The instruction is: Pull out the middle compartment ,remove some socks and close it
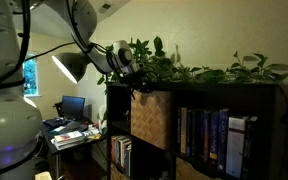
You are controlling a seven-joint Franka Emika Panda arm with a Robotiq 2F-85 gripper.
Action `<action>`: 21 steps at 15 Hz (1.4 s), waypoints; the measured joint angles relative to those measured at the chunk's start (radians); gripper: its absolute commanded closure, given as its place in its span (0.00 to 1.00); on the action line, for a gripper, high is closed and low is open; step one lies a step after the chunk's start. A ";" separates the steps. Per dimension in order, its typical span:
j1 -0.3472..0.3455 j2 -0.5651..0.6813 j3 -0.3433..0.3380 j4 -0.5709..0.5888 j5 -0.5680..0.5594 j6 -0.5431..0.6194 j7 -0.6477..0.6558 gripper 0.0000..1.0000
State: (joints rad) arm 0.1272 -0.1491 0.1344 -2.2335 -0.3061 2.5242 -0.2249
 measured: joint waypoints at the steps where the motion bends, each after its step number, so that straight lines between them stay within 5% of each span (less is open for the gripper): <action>1: 0.001 0.004 0.000 0.000 0.008 -0.003 -0.007 0.00; 5: 0.003 0.001 0.000 0.014 0.091 -0.064 -0.097 0.00; 16: 0.034 -0.076 0.000 0.061 0.257 -0.456 -0.289 0.00; 21: 0.037 -0.088 -0.006 0.070 0.256 -0.480 -0.263 0.00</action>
State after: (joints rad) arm 0.1637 -0.2368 0.1288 -2.1640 -0.0503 2.0446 -0.4883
